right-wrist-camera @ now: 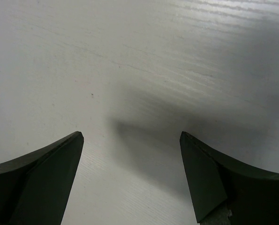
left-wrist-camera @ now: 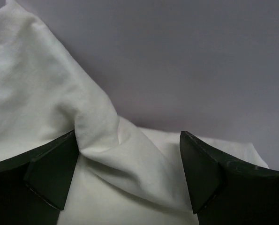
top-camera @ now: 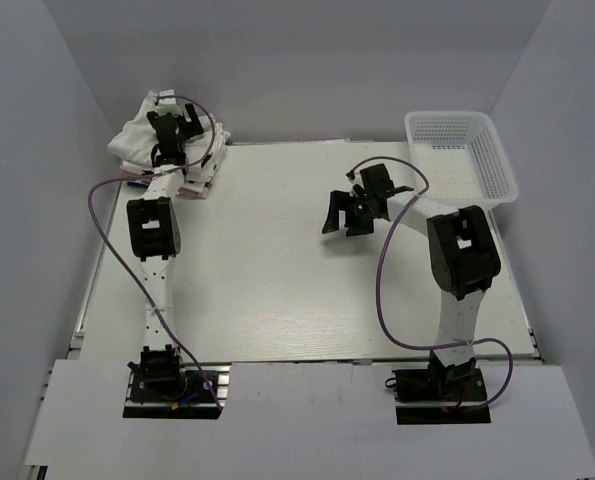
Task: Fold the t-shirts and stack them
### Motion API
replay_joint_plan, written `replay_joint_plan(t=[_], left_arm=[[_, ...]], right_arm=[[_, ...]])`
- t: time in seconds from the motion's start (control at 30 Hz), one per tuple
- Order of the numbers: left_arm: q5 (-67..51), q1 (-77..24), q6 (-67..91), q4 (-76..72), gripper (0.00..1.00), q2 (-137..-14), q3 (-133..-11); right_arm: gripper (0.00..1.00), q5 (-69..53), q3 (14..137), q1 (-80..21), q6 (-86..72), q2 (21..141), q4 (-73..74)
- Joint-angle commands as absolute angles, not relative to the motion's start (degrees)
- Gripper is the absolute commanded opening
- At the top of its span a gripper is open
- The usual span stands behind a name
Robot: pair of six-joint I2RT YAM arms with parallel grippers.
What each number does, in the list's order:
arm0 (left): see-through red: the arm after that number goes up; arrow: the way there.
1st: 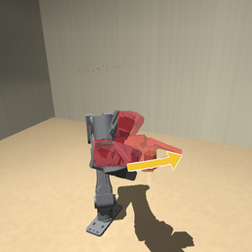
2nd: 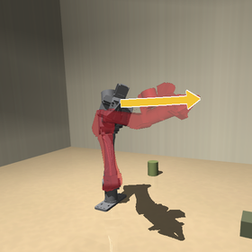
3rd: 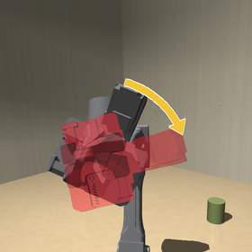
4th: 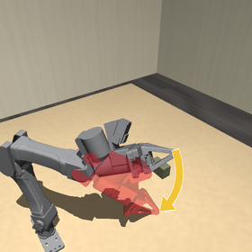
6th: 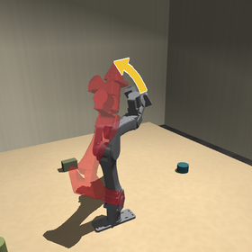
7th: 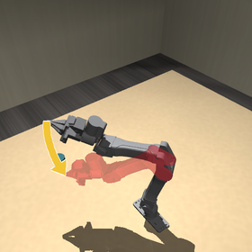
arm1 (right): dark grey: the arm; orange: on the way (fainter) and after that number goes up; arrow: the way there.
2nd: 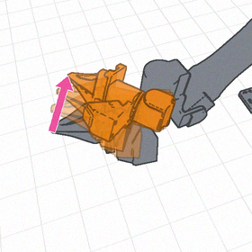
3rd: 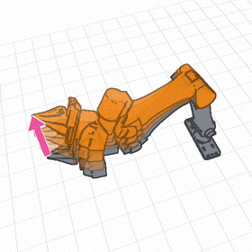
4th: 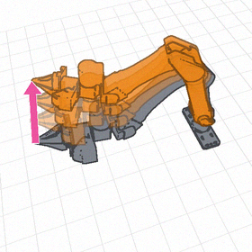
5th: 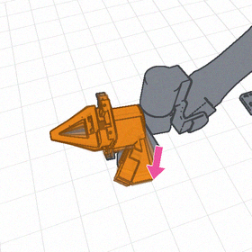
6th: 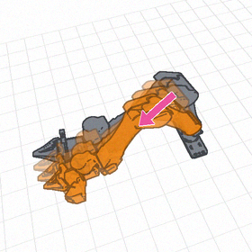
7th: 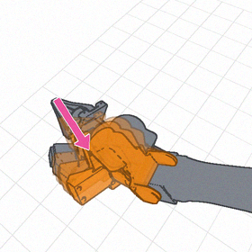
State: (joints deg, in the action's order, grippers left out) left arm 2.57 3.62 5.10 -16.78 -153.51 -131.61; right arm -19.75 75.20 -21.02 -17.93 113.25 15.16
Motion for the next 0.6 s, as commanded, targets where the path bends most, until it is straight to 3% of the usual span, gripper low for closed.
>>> replay_joint_plan(t=[0.0, 0.17, 0.57], left_arm=[[3.8, 3.6, 9.9, -32.5, 0.95, -159.1, -136.2], [5.6, 3.6, 13.9, -37.3, 0.97, -163.3, -139.7], [0.6, 3.6, 16.4, -33.6, 0.99, -145.0, -128.9]], right_arm=[[0.9, -20.1, 77.7, -21.1, -17.5, 115.8, 17.1], [0.9, -20.2, 79.9, -21.0, -17.4, 117.3, 18.2], [0.9, -19.2, 73.7, -21.6, -16.3, 112.5, 14.5]])
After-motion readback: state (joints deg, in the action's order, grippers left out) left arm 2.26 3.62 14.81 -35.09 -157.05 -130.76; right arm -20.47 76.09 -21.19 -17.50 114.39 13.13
